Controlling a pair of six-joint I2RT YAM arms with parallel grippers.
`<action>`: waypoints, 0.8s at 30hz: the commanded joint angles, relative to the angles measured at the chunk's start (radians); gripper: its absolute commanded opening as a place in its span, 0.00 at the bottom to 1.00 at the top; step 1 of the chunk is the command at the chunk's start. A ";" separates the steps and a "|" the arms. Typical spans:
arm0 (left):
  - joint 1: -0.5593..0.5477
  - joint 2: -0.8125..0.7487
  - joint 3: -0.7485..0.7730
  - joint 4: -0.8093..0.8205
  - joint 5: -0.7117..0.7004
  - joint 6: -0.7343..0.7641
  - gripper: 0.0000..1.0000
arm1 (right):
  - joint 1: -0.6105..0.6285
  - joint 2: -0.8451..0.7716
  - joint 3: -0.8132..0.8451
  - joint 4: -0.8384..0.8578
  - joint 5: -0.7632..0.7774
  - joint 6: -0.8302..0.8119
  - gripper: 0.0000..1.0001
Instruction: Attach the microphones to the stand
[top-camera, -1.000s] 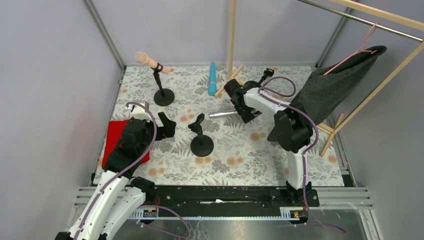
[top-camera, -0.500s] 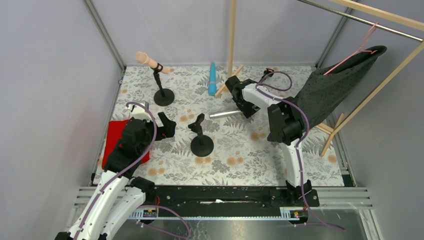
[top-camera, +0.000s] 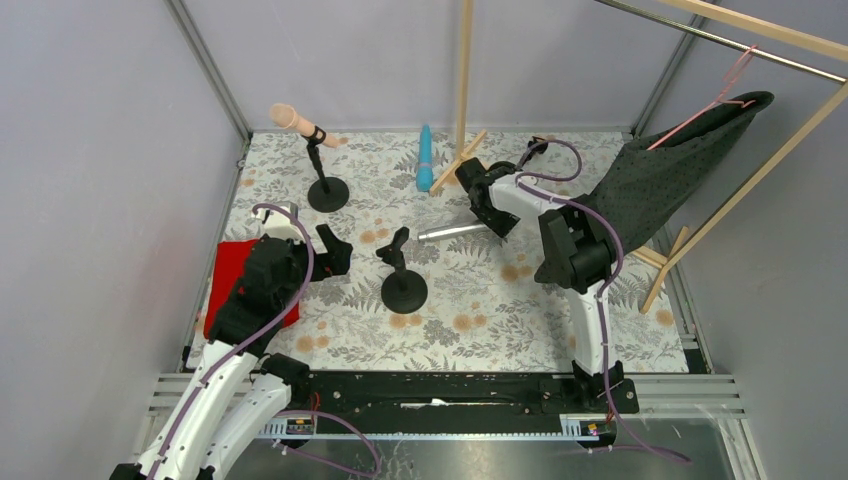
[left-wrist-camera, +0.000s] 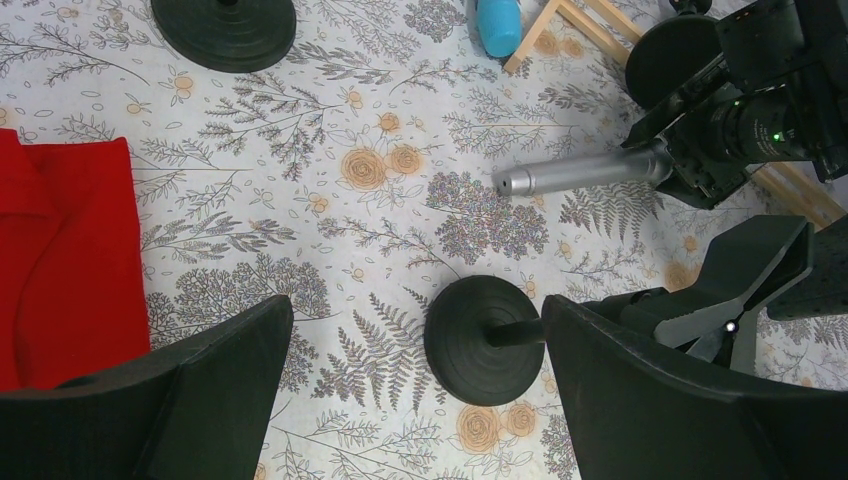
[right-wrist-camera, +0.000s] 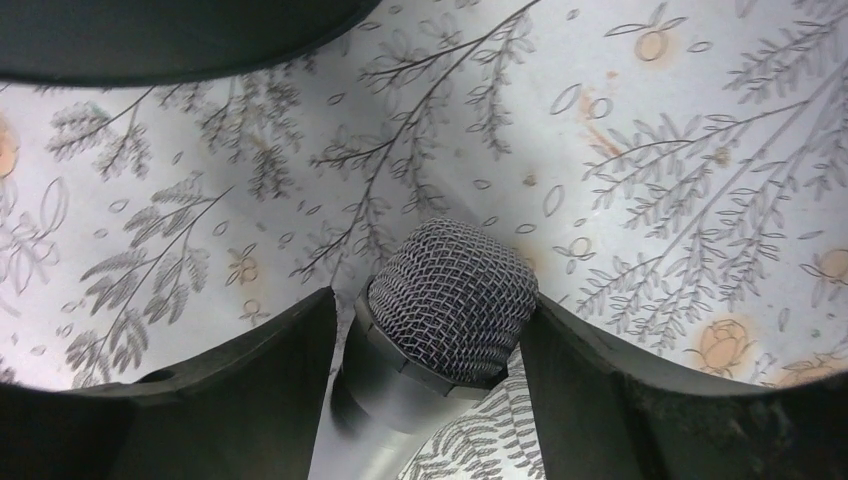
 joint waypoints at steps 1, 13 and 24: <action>0.006 0.000 -0.004 0.055 0.015 0.007 0.99 | -0.004 -0.068 -0.022 0.113 -0.073 -0.096 0.72; 0.006 -0.001 -0.005 0.054 0.016 0.007 0.99 | -0.009 -0.141 -0.092 0.343 -0.012 -0.569 0.51; 0.006 0.000 -0.004 0.055 0.020 0.008 0.99 | -0.012 -0.287 -0.259 0.505 -0.543 -1.194 0.60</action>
